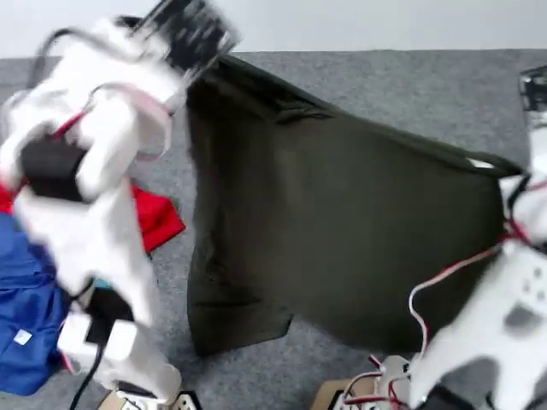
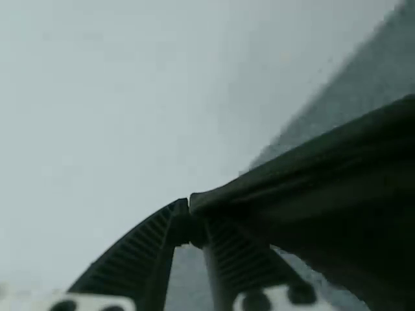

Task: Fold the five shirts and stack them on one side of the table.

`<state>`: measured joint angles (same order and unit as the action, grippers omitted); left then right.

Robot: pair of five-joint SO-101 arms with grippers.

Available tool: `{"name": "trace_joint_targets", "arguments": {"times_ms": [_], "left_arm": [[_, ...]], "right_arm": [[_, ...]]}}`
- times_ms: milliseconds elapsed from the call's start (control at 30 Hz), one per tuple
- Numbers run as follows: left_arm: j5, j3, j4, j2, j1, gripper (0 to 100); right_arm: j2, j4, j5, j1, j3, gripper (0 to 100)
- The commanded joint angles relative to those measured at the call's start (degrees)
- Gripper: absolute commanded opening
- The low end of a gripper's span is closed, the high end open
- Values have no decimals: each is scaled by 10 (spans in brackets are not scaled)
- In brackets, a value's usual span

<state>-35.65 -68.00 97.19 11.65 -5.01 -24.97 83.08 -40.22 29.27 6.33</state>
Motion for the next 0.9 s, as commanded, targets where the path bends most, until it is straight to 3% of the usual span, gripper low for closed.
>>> {"name": "trace_joint_targets", "arguments": {"times_ms": [0,233,433,633,867], "left_arm": [[39,29,-78,75,11,4],[47,30,-219,250,8,4],[47,30,-338,359,8,4],[46,30,-420,423,8,4],[46,30,-453,447,10,4]], "right_arm": [[47,-107,20,-26,-57,10],[194,-298,24,-63,-91,10],[327,-419,24,-64,-26,10],[476,-437,24,-65,154,10],[616,-422,24,-75,367,10]]}}
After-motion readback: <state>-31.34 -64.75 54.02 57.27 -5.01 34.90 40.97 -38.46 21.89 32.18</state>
